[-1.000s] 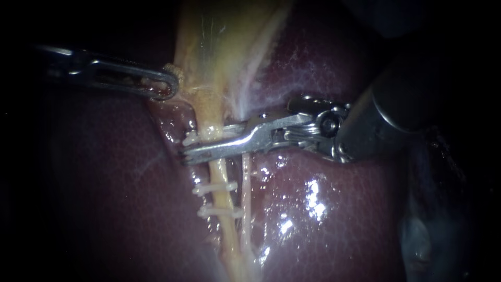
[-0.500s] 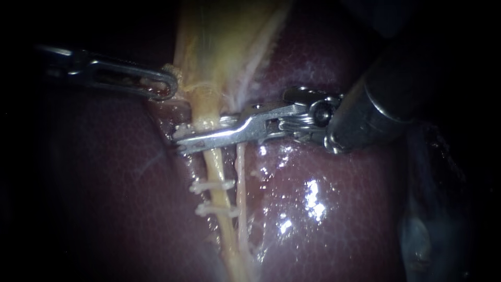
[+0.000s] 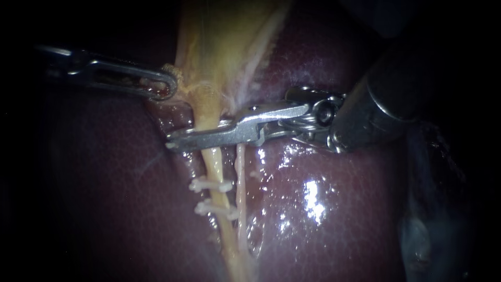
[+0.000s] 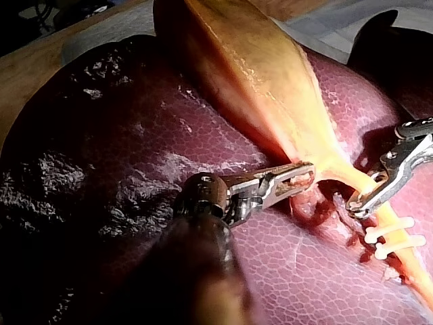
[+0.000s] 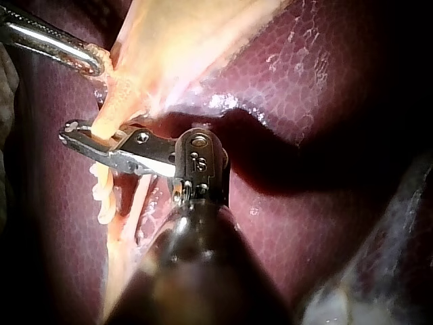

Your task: Clipping third clip left tube

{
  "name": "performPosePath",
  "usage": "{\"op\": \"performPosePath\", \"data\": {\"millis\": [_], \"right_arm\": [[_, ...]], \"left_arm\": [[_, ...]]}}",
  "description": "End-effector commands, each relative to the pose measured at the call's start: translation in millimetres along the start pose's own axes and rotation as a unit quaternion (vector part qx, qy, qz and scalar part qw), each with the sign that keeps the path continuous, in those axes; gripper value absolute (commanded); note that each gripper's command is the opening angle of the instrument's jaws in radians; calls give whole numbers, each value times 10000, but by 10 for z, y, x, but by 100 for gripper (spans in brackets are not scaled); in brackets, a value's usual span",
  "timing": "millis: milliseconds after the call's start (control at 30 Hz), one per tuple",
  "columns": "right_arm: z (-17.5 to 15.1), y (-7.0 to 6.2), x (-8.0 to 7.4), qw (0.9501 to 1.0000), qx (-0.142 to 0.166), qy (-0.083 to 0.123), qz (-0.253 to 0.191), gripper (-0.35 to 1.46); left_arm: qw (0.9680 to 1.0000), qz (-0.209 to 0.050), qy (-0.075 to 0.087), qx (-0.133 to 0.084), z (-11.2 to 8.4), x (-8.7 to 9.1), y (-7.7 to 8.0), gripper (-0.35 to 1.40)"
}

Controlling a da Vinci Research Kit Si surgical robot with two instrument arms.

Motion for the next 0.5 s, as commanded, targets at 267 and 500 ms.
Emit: {"op": "performPosePath", "data": {"millis": [267, 500], "right_arm": [[4, 0, 0, 10000, -24, 20, -5, -35], [3, 0, -1, 10000, -24, 20, -6, -35]], "left_arm": [[10000, -29, 0, -1, 0, 0, 0, -35], [10000, -29, 0, 0, -1, 0, 0, -35]]}}
